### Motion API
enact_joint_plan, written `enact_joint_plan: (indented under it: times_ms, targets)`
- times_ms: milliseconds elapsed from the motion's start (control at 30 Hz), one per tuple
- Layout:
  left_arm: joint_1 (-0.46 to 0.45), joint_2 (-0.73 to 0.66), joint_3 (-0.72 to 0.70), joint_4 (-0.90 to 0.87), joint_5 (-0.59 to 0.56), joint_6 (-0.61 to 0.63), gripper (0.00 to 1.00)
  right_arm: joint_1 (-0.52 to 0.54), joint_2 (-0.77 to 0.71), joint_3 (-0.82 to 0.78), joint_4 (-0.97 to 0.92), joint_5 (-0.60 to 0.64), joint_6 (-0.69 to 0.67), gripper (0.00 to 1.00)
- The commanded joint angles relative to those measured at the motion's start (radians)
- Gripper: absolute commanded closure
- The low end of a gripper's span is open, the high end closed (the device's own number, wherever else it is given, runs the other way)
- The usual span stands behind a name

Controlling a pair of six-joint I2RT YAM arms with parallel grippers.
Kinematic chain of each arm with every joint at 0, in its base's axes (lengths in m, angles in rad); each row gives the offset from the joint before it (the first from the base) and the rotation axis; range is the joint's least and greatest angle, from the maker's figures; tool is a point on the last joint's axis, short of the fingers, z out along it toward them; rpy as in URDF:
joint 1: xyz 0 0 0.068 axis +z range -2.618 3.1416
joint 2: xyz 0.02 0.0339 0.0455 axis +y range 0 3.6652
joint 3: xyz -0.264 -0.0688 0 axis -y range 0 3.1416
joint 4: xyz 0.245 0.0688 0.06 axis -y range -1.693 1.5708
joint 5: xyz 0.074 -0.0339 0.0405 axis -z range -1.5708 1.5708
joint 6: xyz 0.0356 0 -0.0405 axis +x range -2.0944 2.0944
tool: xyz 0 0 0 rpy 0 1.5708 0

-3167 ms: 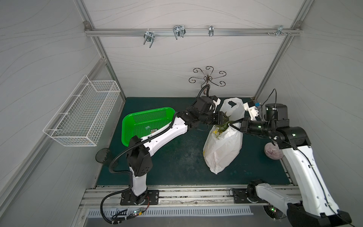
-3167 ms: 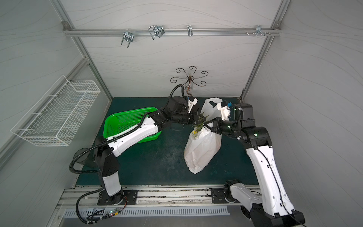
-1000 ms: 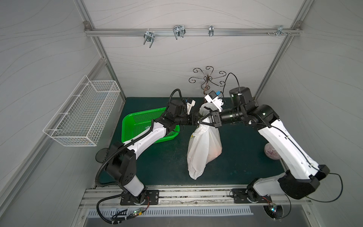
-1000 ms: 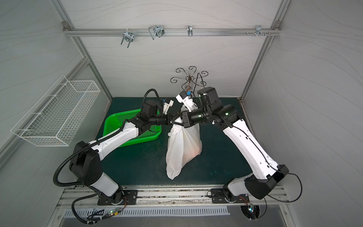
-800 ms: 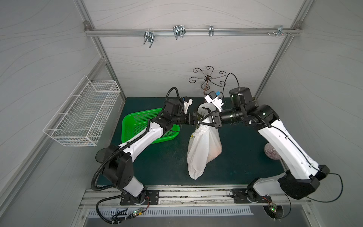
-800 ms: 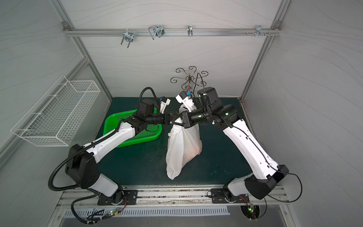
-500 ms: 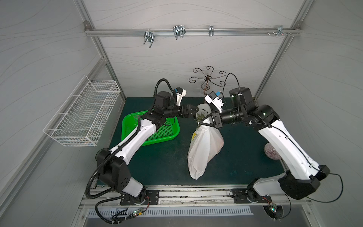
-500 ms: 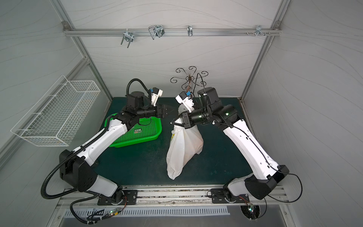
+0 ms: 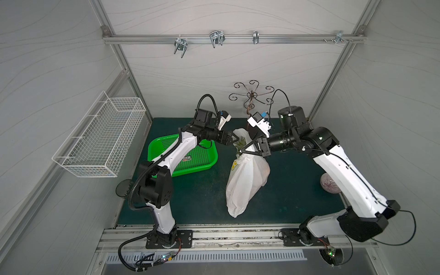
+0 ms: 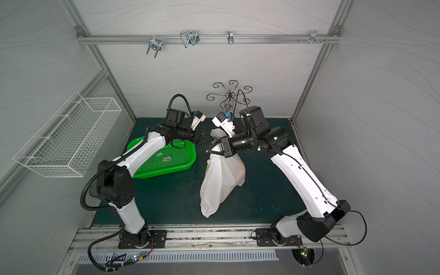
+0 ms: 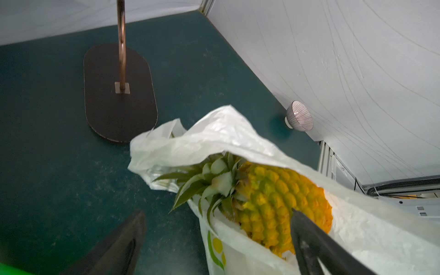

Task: Place the pineapple into a plastic bag & tie a knot
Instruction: Adjust the plastic bag at the center of the board.

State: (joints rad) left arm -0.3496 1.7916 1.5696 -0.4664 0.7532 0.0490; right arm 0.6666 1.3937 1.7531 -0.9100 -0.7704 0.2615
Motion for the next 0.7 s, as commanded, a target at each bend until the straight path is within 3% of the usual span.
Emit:
enact_joint_plan:
  times_ms: [0, 67, 233, 500, 667]
  targets:
    - [0.032, -0.044, -0.021, 0.01, 0.141, 0.197, 0.03, 0.007, -0.023, 0.028, -0.001, -0.049, -0.016, 1.0]
    - [0.034, -0.045, -0.027, -0.012, 0.178, 0.316, 0.03, 0.007, -0.019, 0.03, -0.002, -0.053, -0.015, 1.0]
    - [0.038, 0.022, 0.031, -0.008, 0.093, 0.461, 0.04, 0.01, -0.008, 0.045, -0.002, -0.061, -0.008, 1.0]
    - [0.035, 0.137, 0.105, 0.143, 0.126, 0.546, 0.05, 0.013, 0.005, 0.05, -0.021, -0.061, -0.017, 1.0]
    - [0.029, 0.221, 0.202, 0.105, 0.166, 0.616, 0.09, 0.015, 0.018, 0.052, -0.032, -0.067, -0.02, 1.0]
